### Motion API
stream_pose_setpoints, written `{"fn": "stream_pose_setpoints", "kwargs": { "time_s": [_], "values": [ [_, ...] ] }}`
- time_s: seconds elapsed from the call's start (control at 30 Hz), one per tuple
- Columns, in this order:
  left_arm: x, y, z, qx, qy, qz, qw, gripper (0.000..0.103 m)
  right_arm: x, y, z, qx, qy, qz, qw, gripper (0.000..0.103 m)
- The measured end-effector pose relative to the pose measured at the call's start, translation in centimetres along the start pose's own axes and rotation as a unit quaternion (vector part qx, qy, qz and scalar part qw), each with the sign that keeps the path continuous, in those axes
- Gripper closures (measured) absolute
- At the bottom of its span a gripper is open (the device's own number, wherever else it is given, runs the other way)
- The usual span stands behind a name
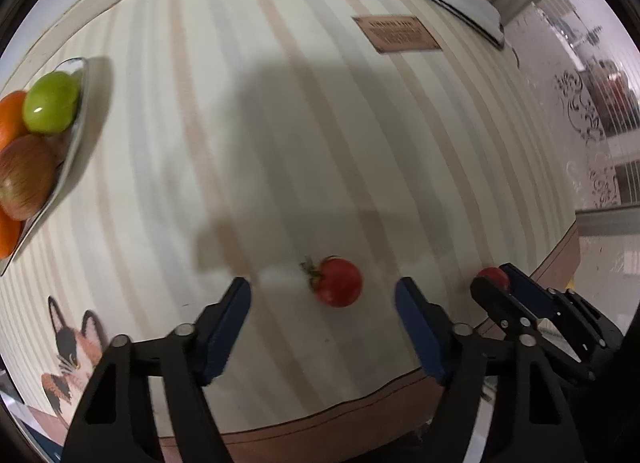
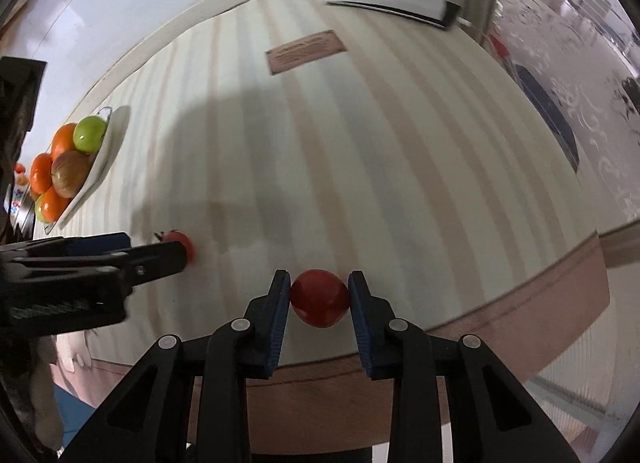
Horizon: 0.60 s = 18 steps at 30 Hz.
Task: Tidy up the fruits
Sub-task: 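Grasp a cherry tomato with the right tool while the left tool grasps the other tomato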
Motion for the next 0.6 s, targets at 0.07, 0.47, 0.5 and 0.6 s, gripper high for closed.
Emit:
{"fn": "stream_pose_setpoints", "kwargs": {
  "time_s": [0.07,0.47,0.5,0.6],
  "values": [
    [0.5,0.0,-0.4,-0.001,0.005,-0.009,0.9999,0.041,0.5,-0.1,0.0,-0.002,0.001,-0.008,1.000,0.070],
    [2.0,0.3,-1.2,0.012,0.022,-0.024,0.9994,0.072,1.2,-0.1,0.1,0.001,-0.004,-0.010,1.000,0.070],
    [1.8,0.2,-1.1,0.013,0.020,-0.022,0.9995,0.074,1.2,0.0,0.1,0.001,-0.004,-0.009,1.000,0.070],
    [1.0,0.2,-0.8,0.015,0.015,-0.015,0.9997,0.075,1.1,0.0,0.1,0.002,-0.005,-0.006,1.000,0.070]
  ]
}}
Point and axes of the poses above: each gripper's, at about its wrist camera, not at the fingertips, and z roughly against the way its jaws point, x to its right, y to its top, the point moved 5 cm from there along -z, roughly the way its jaws point, and after that the axes turned 11 degrees about z, right-handed, at the moved point
